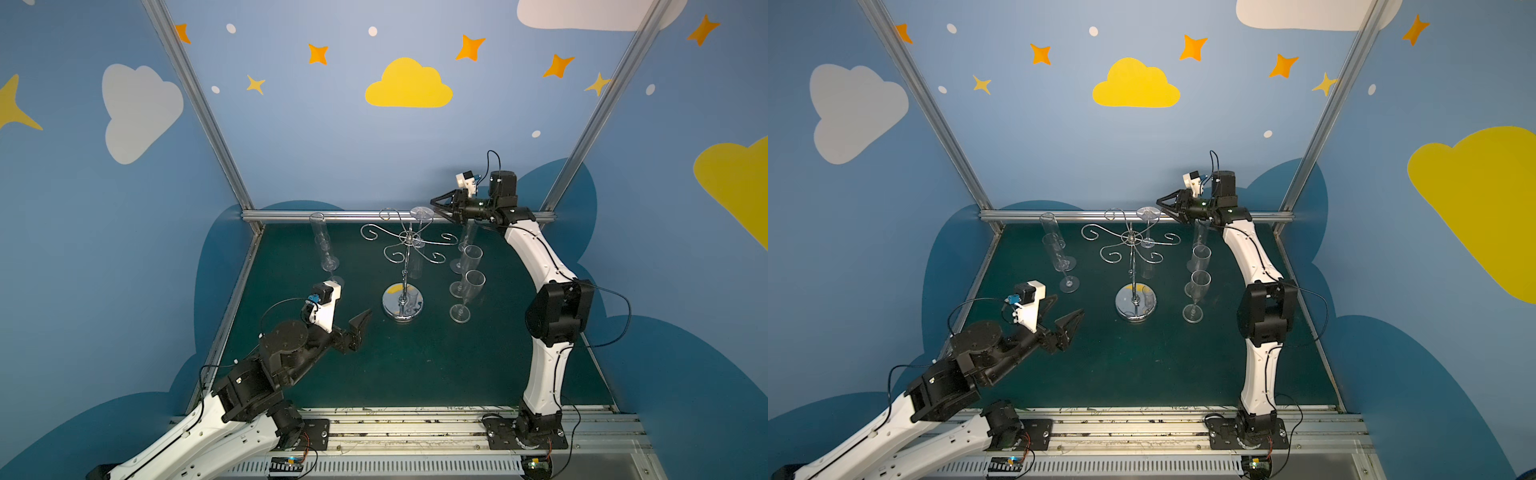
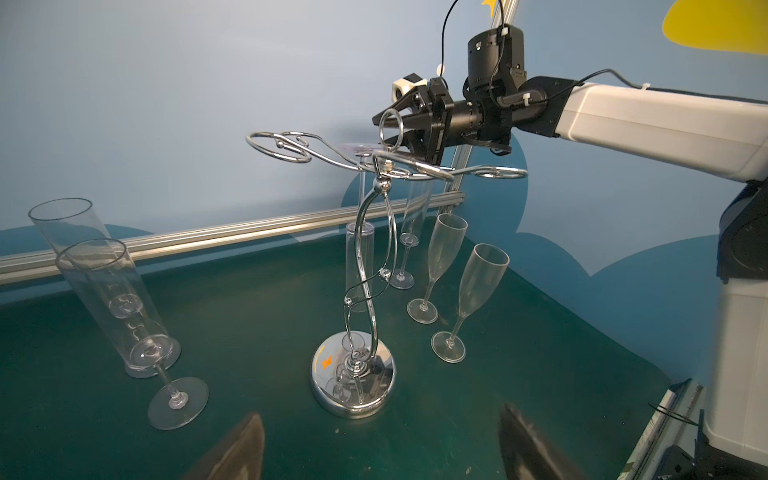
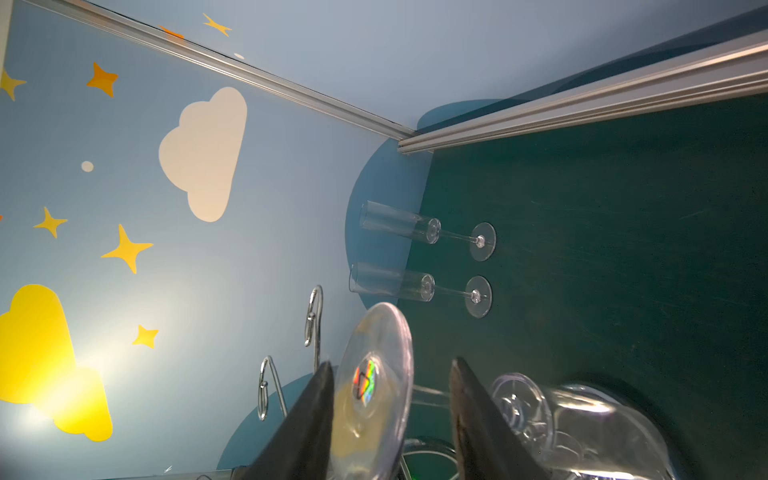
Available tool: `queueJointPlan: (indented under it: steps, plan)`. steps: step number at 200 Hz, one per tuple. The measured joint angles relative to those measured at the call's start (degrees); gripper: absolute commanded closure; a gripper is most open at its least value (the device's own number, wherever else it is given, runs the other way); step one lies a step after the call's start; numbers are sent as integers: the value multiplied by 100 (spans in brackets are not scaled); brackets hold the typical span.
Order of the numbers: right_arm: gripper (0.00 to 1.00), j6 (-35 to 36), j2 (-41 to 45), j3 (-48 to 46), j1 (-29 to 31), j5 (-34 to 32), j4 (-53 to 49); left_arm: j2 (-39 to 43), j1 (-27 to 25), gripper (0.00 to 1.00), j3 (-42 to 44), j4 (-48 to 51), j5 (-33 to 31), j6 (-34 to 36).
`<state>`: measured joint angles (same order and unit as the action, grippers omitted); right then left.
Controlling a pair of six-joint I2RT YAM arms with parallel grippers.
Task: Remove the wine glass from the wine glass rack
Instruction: 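Reach the right gripper back to the rack toward a hanging glass stem, then close the right gripper on the hanging glass stem and pull it off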
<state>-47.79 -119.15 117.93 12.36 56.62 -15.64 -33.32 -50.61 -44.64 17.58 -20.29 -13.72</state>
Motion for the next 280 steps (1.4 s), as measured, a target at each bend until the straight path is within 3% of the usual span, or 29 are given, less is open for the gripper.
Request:
queueJointPlan:
  steps: [70, 240, 280]
  plan:
    - [61, -149, -142, 15, 79, 157, 107, 33, 0, 13, 15, 22, 0, -26]
    - [87, -179, -175, 15, 173, 302, 168, 345, 0, 12, 87, 236, -31, -109]
    - [99, -479, -168, 11, 175, 415, 562, 343, 0, 12, 87, 302, -31, -109]
